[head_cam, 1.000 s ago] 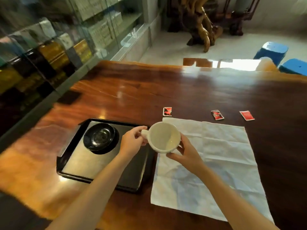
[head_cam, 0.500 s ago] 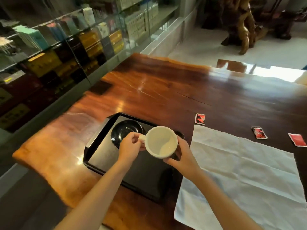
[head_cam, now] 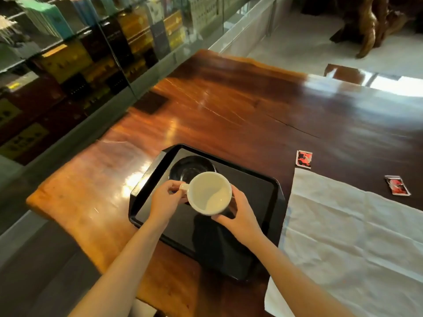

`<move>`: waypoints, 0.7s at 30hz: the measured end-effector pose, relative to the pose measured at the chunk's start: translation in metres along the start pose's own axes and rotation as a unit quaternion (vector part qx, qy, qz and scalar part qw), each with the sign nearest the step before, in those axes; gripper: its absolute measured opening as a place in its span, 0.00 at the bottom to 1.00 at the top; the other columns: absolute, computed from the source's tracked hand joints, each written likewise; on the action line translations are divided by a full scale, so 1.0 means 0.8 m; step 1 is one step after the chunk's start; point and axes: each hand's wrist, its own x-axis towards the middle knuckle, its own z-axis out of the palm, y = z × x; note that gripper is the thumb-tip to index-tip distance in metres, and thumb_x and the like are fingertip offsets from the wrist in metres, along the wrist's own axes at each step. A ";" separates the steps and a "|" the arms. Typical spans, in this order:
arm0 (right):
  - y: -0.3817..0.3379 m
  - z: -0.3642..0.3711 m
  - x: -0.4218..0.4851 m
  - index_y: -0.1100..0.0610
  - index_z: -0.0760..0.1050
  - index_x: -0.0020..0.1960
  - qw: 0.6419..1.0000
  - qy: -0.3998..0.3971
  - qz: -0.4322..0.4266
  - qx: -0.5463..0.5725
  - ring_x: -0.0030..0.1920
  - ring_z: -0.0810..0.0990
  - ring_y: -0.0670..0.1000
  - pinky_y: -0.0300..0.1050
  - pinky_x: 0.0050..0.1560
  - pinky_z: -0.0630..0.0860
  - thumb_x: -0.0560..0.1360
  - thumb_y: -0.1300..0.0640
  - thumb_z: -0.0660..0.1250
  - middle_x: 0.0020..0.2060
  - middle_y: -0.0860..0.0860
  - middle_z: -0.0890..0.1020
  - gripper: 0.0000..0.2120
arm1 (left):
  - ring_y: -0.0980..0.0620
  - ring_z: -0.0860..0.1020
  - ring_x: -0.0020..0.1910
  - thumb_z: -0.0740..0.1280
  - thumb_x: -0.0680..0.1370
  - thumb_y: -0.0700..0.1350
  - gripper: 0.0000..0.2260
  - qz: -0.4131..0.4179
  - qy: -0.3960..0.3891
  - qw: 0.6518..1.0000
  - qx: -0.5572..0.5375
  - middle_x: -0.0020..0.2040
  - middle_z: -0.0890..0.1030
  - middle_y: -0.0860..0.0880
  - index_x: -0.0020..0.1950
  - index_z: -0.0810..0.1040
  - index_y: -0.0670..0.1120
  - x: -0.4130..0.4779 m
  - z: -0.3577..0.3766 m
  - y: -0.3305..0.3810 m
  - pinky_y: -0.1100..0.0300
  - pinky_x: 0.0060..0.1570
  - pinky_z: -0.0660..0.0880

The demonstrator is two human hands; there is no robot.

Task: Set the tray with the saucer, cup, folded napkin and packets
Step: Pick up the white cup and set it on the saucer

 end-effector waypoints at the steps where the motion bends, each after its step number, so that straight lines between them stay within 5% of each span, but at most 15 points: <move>1: -0.001 0.009 0.007 0.38 0.58 0.68 1.000 0.006 0.006 0.003 0.60 0.65 0.28 0.23 0.53 0.65 0.65 0.51 0.76 0.61 0.31 0.65 0.39 | 0.57 0.81 0.40 0.69 0.74 0.39 0.05 -0.002 -0.004 1.000 0.003 0.42 0.81 0.53 0.45 0.80 0.50 0.012 -0.005 -0.003 0.68 0.35 0.78; 10: -0.012 0.082 0.080 0.33 0.58 0.62 0.997 0.044 0.060 -0.001 0.57 0.65 0.26 0.21 0.51 0.64 0.65 0.57 0.76 0.56 0.25 0.63 0.38 | 0.67 0.80 0.34 0.67 0.74 0.36 0.08 0.009 -0.076 0.996 0.035 0.40 0.81 0.53 0.43 0.79 0.50 0.119 -0.047 -0.014 0.76 0.27 0.71; 16: -0.006 0.103 0.113 0.35 0.59 0.63 0.995 0.064 0.080 0.008 0.57 0.66 0.27 0.23 0.52 0.65 0.65 0.58 0.76 0.57 0.27 0.65 0.38 | 0.61 0.80 0.36 0.69 0.74 0.38 0.07 -0.007 -0.070 0.994 0.078 0.40 0.82 0.56 0.47 0.81 0.49 0.167 -0.047 -0.028 0.71 0.31 0.76; 21: 0.002 0.109 0.121 0.36 0.58 0.64 0.993 0.074 0.093 -0.001 0.58 0.66 0.31 0.27 0.56 0.63 0.66 0.61 0.76 0.57 0.29 0.65 0.39 | 0.56 0.81 0.41 0.70 0.73 0.40 0.06 -0.001 -0.094 0.991 0.099 0.41 0.82 0.54 0.48 0.82 0.48 0.183 -0.044 -0.034 0.56 0.45 0.80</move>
